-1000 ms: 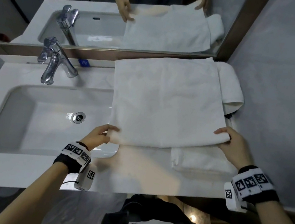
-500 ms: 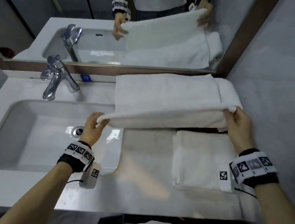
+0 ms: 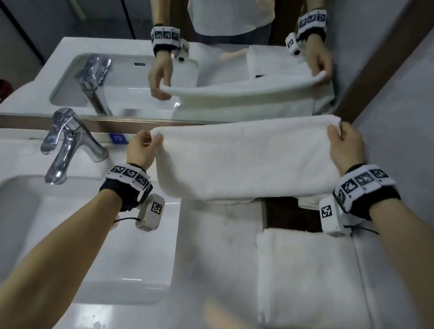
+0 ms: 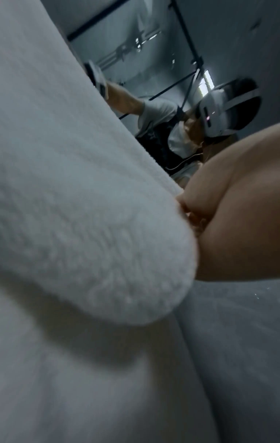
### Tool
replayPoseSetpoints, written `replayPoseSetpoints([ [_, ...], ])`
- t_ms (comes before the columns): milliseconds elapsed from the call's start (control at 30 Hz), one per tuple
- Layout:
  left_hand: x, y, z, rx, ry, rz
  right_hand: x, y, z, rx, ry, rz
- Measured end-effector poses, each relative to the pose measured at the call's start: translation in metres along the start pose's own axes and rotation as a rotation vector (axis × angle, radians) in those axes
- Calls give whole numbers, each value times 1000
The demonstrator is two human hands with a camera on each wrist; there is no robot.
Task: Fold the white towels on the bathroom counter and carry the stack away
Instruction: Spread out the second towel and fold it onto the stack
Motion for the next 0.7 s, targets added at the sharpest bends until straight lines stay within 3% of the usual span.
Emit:
replayPoseSetpoints([
  [133, -19, 7, 21, 38, 2, 73, -19, 12, 26, -88, -83, -119],
  [367, -53, -20, 29, 267, -117, 127, -49, 40, 42, -307, -342, -330],
  [700, -46, -28, 27, 274, -122, -146, -54, 51, 43, -445, -358, 63],
])
Point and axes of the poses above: each hand's wrist, its own z-axis towards the middle knuckle, its own x-axis out of the back of the hand, y = z × x, the point moved 8 cm from there along z, towards the middle knuckle, and after that the axes turned 2 degrees about y, right-handed, at the moved point
